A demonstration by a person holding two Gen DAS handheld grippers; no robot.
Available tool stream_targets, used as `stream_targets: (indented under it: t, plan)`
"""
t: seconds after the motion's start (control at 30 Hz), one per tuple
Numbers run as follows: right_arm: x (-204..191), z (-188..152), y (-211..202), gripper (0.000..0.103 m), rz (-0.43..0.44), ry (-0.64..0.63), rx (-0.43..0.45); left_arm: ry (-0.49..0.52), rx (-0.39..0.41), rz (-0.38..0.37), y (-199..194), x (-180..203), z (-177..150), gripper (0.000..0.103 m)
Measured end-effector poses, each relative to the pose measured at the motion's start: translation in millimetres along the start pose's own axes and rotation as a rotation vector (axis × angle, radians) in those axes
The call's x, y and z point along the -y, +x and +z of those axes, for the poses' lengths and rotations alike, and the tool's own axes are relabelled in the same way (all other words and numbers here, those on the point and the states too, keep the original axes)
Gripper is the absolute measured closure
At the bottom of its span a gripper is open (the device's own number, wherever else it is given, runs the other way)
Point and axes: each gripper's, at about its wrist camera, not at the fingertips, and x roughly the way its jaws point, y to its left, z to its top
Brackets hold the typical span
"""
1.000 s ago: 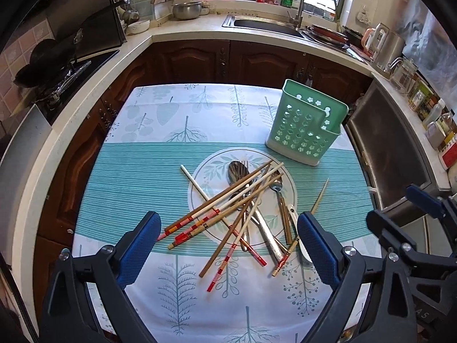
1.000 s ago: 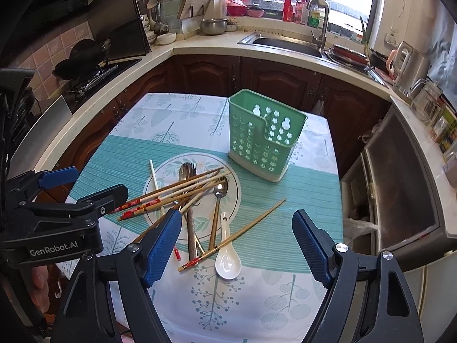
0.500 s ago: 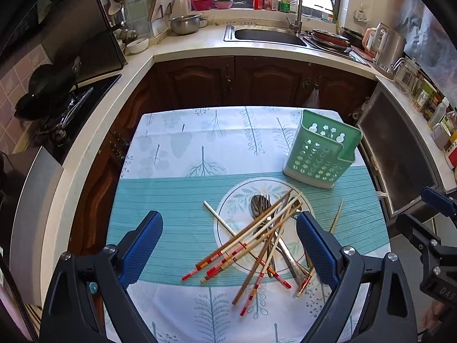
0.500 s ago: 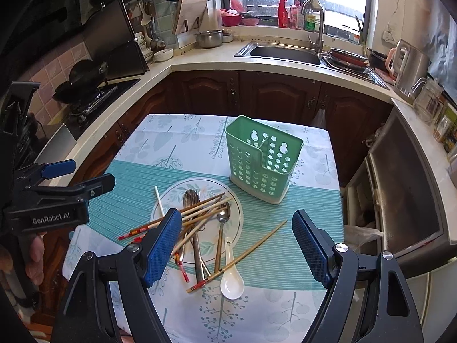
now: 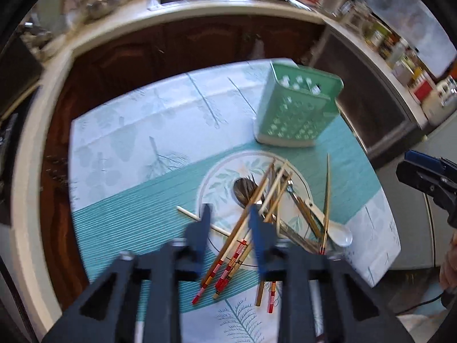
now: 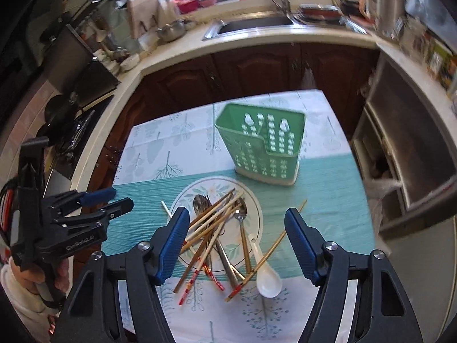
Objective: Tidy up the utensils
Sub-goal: 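Lower the left tool onto the chopstick pile while the right tool lowers beside it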
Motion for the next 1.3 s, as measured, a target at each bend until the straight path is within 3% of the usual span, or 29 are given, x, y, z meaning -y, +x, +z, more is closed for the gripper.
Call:
stream_targets:
  t: [0.23, 0.53, 0.97, 1.3]
  plan:
    - [8.8, -35.2, 61.7, 0.044, -0.05, 0.119, -0.145, 0.134, -0.135, -0.141, 71.1, -7.9, 2.6, 0.091]
    - [6.8, -76.4, 118.0, 0.044, -0.059, 0.191, -0.251, 0.238, -0.261, -0.215, 125.2, -9.4, -7.4, 0.09]
    - [7.2, -89.8, 152.3, 0.044, -0.049, 0.233, -0.324, 0.31, -0.315, -0.212, 159.3, 8.3, -5.6, 0.089]
    - [4.8, -90.7, 155.0, 0.044, -0.038, 0.221, -0.328, 0.367, -0.323, -0.139, 163.5, 14.7, 0.4, 0.089]
